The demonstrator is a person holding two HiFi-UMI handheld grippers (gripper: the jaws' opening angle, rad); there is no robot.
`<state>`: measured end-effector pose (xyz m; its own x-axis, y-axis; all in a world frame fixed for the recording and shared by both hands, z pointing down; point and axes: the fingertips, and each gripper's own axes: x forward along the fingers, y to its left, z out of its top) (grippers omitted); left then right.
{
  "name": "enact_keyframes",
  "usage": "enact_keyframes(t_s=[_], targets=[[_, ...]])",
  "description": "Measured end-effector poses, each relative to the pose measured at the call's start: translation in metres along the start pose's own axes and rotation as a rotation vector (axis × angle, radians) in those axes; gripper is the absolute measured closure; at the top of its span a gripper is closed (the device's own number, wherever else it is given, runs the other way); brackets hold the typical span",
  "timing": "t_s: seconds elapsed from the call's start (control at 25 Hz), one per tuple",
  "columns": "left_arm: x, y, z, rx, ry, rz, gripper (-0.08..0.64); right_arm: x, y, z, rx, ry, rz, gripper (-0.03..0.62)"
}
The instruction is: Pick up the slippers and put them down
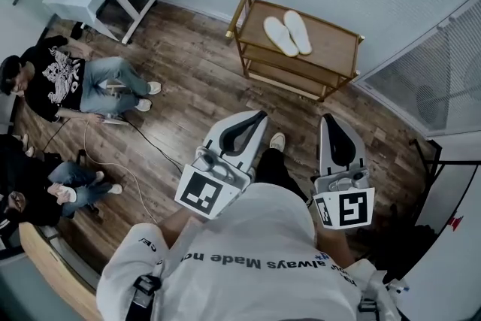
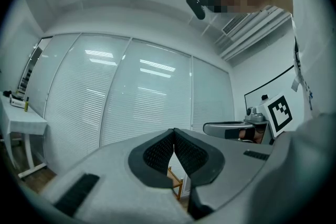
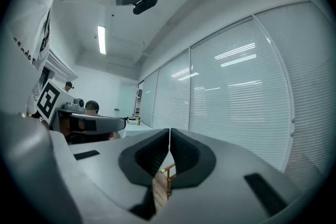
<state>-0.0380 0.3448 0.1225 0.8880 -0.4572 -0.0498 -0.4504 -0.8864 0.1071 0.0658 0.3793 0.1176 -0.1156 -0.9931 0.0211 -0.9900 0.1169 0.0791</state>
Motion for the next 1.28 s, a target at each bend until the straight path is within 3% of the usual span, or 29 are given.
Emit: enact_keyframes(t_s=[0.92, 1.28], targets=[[0.203, 0.046, -0.007, 0.015, 0.018, 0.082, 0.549, 0.118, -0.186, -0.014, 0.019, 0.006, 0.065, 0.577], [0.254, 0.061, -0.011, 0.008, 0.042, 0.117, 0.549, 0.155, -0.223, -0.020, 0.030, 0.019, 0.109, 0.577]])
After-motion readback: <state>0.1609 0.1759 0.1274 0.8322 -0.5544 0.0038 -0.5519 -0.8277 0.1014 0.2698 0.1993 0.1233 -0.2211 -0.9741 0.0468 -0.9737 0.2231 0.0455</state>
